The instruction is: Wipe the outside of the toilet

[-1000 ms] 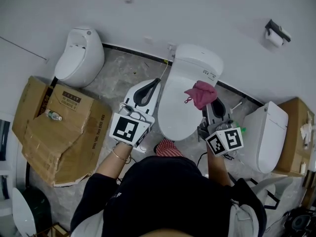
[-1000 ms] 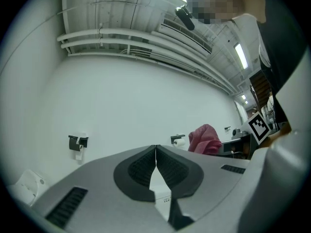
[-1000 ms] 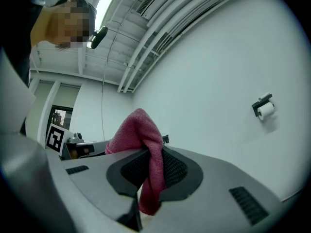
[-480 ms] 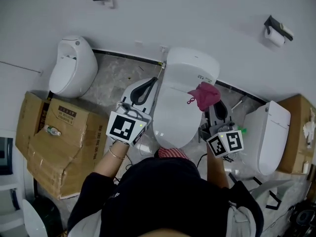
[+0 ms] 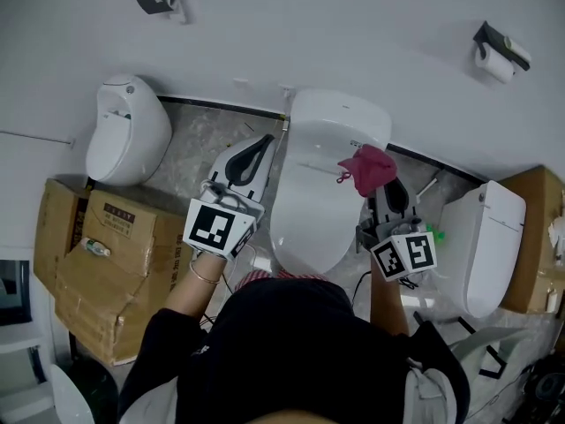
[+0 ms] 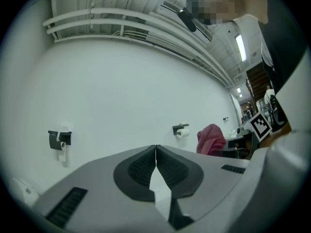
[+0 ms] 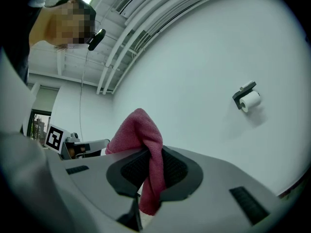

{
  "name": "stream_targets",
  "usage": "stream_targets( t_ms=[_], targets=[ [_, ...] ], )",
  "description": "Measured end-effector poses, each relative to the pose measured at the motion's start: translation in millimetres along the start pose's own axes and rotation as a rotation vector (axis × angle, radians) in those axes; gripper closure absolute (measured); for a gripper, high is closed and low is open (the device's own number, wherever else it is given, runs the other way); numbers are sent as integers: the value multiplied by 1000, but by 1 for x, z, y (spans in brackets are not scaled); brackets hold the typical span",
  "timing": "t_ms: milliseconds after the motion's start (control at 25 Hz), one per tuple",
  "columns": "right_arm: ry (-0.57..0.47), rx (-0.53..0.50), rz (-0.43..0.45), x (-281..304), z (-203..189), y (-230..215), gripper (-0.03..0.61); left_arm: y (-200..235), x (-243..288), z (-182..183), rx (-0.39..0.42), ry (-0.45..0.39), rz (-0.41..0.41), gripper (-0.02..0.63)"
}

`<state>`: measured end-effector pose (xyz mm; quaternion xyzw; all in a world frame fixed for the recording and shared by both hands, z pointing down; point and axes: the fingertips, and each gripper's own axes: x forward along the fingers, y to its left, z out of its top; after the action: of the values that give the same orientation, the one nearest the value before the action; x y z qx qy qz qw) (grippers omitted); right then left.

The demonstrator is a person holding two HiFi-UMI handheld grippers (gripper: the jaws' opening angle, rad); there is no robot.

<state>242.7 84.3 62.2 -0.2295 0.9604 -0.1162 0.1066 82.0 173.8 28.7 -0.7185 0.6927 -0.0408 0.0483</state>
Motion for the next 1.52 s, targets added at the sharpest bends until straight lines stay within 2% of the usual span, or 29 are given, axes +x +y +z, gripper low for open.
stream_targets(
  t_ms=[160, 360, 560, 760, 1040, 1280, 1520],
  targets=[
    [-11, 20, 7, -1, 0, 2, 517, 3, 3, 1, 34, 41, -12, 603],
    [-47, 29, -12, -8, 10, -1, 517, -10, 20, 17, 58, 3, -60, 603],
    [-51, 20, -11, -14, 12, -4, 518, -22, 27, 15, 62, -9, -99, 603],
    [-35, -18, -17, -11, 11, -4, 518, -11, 39, 11, 33, -27, -117, 603],
    [28, -53, -78, 5, -4, -11, 517, 2, 65, -5, 27, -32, -166, 603],
    [53, -57, -110, 37, -18, -8, 518, 29, 95, -26, -8, -26, -216, 603],
    [70, -54, -143, 80, -28, -13, 517, 57, 128, -42, -1, -10, -257, 603]
  ],
)
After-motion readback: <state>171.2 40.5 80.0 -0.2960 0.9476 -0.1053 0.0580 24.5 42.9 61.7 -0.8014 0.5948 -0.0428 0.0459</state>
